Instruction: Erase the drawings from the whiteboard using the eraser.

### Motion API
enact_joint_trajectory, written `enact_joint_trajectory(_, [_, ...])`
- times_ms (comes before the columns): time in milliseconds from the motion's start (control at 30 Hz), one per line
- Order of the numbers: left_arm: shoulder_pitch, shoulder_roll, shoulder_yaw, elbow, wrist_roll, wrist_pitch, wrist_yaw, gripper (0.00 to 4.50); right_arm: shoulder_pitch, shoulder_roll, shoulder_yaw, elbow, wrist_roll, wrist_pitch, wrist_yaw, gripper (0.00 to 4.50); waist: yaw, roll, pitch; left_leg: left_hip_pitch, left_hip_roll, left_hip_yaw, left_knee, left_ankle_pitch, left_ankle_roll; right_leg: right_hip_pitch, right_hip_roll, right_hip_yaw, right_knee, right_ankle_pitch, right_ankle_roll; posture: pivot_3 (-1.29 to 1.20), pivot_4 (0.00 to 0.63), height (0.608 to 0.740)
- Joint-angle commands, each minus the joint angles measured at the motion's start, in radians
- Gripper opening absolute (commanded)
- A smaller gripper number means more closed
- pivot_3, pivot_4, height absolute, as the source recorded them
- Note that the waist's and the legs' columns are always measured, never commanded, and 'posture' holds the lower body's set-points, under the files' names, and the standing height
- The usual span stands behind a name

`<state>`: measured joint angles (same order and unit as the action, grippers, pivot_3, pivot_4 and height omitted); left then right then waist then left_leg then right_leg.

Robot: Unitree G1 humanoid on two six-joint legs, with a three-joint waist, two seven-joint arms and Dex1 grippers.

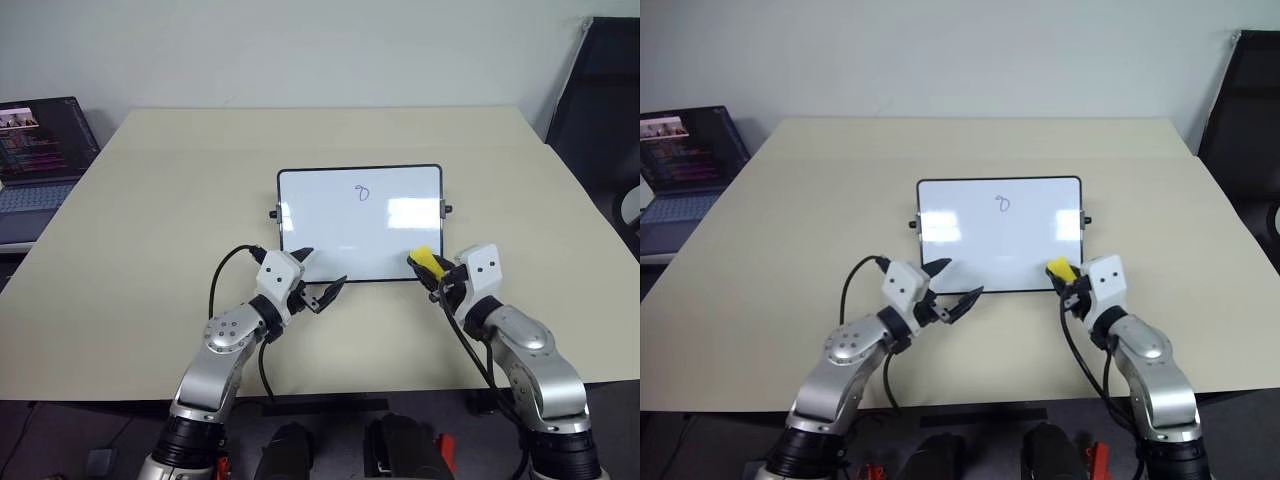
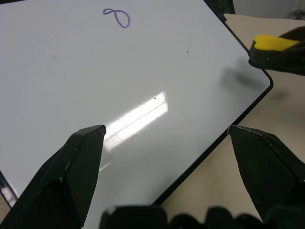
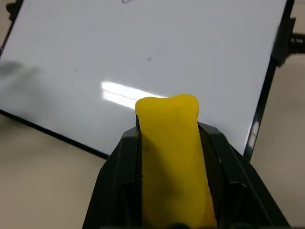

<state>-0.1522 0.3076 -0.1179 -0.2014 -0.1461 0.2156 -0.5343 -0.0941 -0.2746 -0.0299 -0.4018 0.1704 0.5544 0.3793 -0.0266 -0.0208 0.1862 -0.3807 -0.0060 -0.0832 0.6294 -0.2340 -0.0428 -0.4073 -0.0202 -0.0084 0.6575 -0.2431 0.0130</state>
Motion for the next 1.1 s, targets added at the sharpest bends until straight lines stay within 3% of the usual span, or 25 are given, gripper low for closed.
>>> enact_joint_trajectory(33, [0.001,0.002,0.013,-0.052,-0.014,-0.002,0.003,4.5,-0.006,-0.004,-0.024,-0.033,0.001,-0.026,-0.026,1.24,0.0,0.0,0.0,0.0,0.0,0.0,0.0,0.0,0.0,0.0,0.0,0.0,0.0,0.0,0.0,0.0,0.15,0.74])
enact_joint_trajectory(333, [-0.013,0.015,0.003,-0.042,0.005,-0.009,0.004,4.5,-0.078,-0.039,-0.016,0.044,-0.036,-0.079,-0.046,1.24,0.0,0.0,0.0,0.0,-0.001,0.0,0.0,0.0,0.0,0.0,0.0,-0.001,0.0,0.0,0.0,0.0,0.15,0.74])
enact_joint_trajectory(533, [-0.051,0.009,0.017,-0.009,0.05,-0.043,0.055,4.5,-0.201,-0.011,0.06,0.157,-0.091,-0.183,-0.048,1.24,-0.002,0.0,0.0,0.0,-0.001,0.0,0.0,0.0,0.0,0.0,0.001,-0.001,-0.001,0.0,0.0,0.0,0.15,0.74])
enact_joint_trajectory(733, [-0.126,0.009,0.041,0.068,0.097,-0.095,0.115,4.5,-0.386,0.043,0.115,0.372,-0.122,-0.313,-0.041,1.24,-0.002,0.0,0.0,0.0,-0.001,0.0,-0.001,0.0,0.0,0.0,0.001,-0.001,0.0,0.0,0.0,0.0,0.15,0.74])
enact_joint_trajectory(1100, [-0.138,-0.012,0.026,0.09,0.104,-0.112,0.119,4.5,-0.59,0.112,0.166,0.676,-0.174,-0.461,-0.033,1.24,-0.003,0.0,0.0,0.0,-0.001,0.001,-0.001,0.0,0.0,-0.001,0.0,0.0,0.0,0.0,0.0,0.0,0.15,0.74])
